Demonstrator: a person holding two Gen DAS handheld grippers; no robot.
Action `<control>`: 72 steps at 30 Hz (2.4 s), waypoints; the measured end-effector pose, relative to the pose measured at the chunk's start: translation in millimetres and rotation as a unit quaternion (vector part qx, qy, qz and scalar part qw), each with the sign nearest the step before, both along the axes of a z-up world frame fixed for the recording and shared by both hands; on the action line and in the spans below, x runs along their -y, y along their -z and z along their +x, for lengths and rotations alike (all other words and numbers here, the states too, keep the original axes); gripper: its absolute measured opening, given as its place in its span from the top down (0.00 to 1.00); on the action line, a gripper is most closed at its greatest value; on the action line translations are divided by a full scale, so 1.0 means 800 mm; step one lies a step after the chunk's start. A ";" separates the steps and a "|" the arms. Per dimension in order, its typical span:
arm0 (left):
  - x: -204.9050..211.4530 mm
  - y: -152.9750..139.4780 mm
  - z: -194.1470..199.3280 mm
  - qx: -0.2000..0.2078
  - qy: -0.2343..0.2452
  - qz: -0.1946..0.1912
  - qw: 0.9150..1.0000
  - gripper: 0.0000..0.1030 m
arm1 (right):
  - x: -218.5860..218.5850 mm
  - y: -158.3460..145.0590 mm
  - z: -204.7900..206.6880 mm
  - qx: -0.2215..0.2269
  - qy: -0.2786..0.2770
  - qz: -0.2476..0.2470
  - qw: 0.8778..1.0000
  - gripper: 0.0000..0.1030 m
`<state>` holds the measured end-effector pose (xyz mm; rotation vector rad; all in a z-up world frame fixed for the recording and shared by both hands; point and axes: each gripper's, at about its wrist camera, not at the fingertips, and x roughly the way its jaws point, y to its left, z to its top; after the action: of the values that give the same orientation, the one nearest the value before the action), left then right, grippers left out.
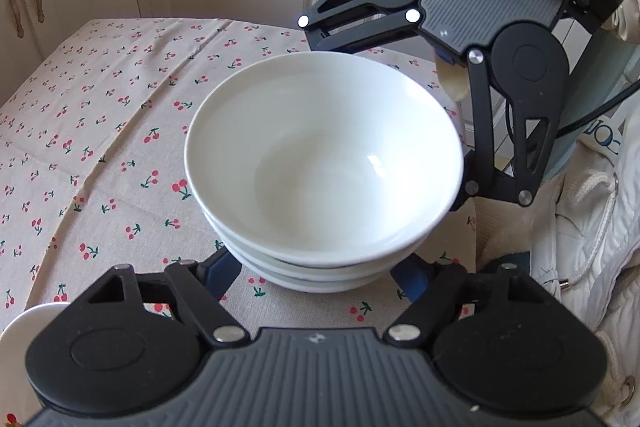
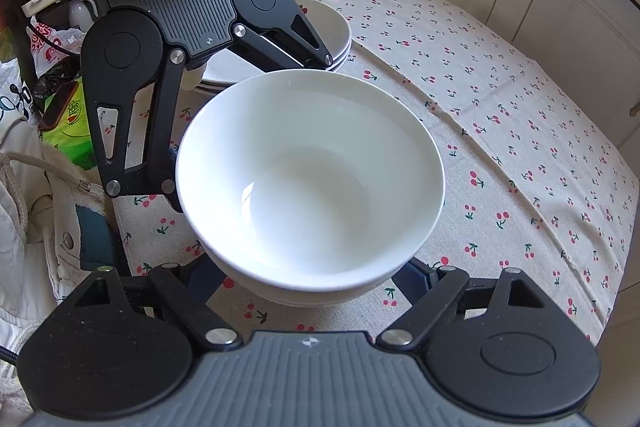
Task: Organize plates and bowls
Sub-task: 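Lift the bowl stack with both grippers and lower it onto the fruit-decal plates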
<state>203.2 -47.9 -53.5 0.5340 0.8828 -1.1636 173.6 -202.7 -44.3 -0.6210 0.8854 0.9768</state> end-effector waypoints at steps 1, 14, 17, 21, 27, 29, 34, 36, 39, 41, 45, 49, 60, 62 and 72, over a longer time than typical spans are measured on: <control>0.000 0.000 0.000 0.000 -0.003 0.001 1.000 0.22 | 0.000 0.000 0.000 0.000 0.000 -0.001 1.000 0.12; -0.017 -0.030 -0.022 0.023 -0.033 -0.005 0.999 0.23 | -0.019 -0.033 -0.016 0.030 -0.020 -0.011 0.999 0.12; -0.026 -0.040 -0.032 0.038 -0.044 -0.005 0.998 0.23 | -0.030 -0.044 -0.022 0.042 -0.031 -0.014 0.999 0.12; -0.047 -0.053 -0.043 0.050 -0.061 -0.010 0.997 0.23 | -0.049 -0.058 -0.028 0.059 -0.048 -0.017 0.997 0.12; -0.086 -0.069 -0.056 0.070 -0.091 -0.005 0.993 0.23 | -0.088 -0.067 -0.024 0.074 -0.080 -0.016 0.994 0.12; -0.099 -0.072 -0.058 0.075 -0.105 -0.002 0.992 0.23 | -0.103 -0.068 -0.022 0.080 -0.091 -0.015 0.993 0.12; -0.130 -0.072 -0.054 0.083 -0.133 0.008 0.988 0.23 | -0.144 -0.064 -0.008 0.088 -0.121 -0.015 0.989 0.12; -0.142 -0.071 -0.048 0.086 -0.145 0.015 0.986 0.23 | -0.161 -0.059 0.002 0.087 -0.127 -0.014 0.988 0.12; -0.158 -0.066 -0.040 0.088 -0.162 0.022 0.983 0.23 | -0.185 -0.051 0.014 0.087 -0.136 -0.013 0.987 0.13; -0.167 -0.061 -0.036 0.086 -0.170 0.025 0.981 0.23 | -0.198 -0.045 0.021 0.085 -0.142 -0.014 0.986 0.13; -0.179 -0.054 -0.026 0.080 -0.179 0.028 0.980 0.23 | -0.218 -0.036 0.038 0.075 -0.150 -0.017 0.986 0.13; -0.190 -0.045 -0.016 0.074 -0.184 0.029 0.980 0.23 | -0.235 -0.024 0.052 0.067 -0.147 -0.022 0.987 0.13; -0.203 -0.032 -0.005 0.051 -0.193 0.008 0.980 0.23 | -0.241 -0.014 0.058 0.052 -0.140 -0.029 0.988 0.13; -0.203 -0.035 -0.006 0.050 -0.193 0.005 0.980 0.23 | -0.234 -0.018 0.050 0.048 -0.137 -0.027 0.989 0.13; -0.203 -0.033 -0.004 0.049 -0.197 -0.002 0.979 0.23 | -0.228 -0.017 0.057 0.038 -0.119 -0.021 0.992 0.13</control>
<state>199.7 114.6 -27.1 0.3865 0.8546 -0.7709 219.5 -20.4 -30.4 -0.8073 0.7776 1.1435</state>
